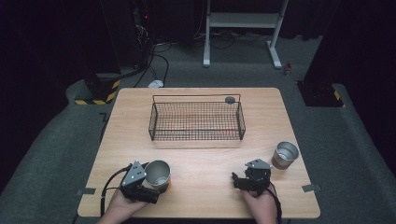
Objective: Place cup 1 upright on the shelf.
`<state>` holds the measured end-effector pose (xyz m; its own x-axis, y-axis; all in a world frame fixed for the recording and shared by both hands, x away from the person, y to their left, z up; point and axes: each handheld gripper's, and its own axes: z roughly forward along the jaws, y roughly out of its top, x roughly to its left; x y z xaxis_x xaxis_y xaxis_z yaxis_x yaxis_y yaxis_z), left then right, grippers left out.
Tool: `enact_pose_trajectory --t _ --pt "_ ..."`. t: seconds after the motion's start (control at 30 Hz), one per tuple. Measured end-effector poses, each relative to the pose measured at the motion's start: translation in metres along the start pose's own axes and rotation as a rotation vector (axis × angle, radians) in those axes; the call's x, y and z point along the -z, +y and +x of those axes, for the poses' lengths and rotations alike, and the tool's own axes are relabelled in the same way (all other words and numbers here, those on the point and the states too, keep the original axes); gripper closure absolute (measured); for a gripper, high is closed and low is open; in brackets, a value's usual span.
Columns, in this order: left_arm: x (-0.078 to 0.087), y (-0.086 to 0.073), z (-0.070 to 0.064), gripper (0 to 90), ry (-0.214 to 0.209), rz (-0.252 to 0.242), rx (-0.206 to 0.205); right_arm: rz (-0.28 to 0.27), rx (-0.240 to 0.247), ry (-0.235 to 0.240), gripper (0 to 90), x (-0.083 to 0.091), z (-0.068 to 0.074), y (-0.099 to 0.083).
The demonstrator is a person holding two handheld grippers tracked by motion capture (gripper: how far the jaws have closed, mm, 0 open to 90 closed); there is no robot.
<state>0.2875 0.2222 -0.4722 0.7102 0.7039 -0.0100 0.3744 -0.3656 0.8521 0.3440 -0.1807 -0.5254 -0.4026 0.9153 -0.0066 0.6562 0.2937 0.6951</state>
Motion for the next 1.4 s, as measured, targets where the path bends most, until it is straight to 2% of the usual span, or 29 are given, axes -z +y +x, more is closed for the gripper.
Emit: enact_pose_trajectory --t 0.5,0.67,0.83,0.97,1.17,1.4 --pt "-0.0015 -0.0054 0.0050 0.7 -0.010 0.002 0.010 -0.001 0.003 -0.001 8.3 -0.0001 -0.0002 0.0000" --pt "-0.0028 -0.0060 0.0062 1.5 -0.019 0.018 0.010 0.000 0.001 -0.001 8.3 0.0000 -0.0001 0.0000" --pt "0.0010 -0.0060 0.0082 8.0 -0.031 -0.013 0.030 0.000 0.001 0.000 8.3 0.0000 -0.0001 0.0000" --pt "0.0025 -0.0067 0.0087 13.4 -0.031 -0.028 0.023 0.000 0.002 0.000 8.3 0.0000 -0.0001 0.0000" --pt "0.0034 -0.0062 0.0080 13.8 -0.016 -0.036 0.008 -0.001 0.001 -0.001 8.5 0.0000 0.0001 -0.0001" --pt "0.0059 -0.0055 0.0086 13.9 -0.008 -0.065 0.009 -0.001 -0.001 0.000 8.5 0.0000 0.0002 0.0000"
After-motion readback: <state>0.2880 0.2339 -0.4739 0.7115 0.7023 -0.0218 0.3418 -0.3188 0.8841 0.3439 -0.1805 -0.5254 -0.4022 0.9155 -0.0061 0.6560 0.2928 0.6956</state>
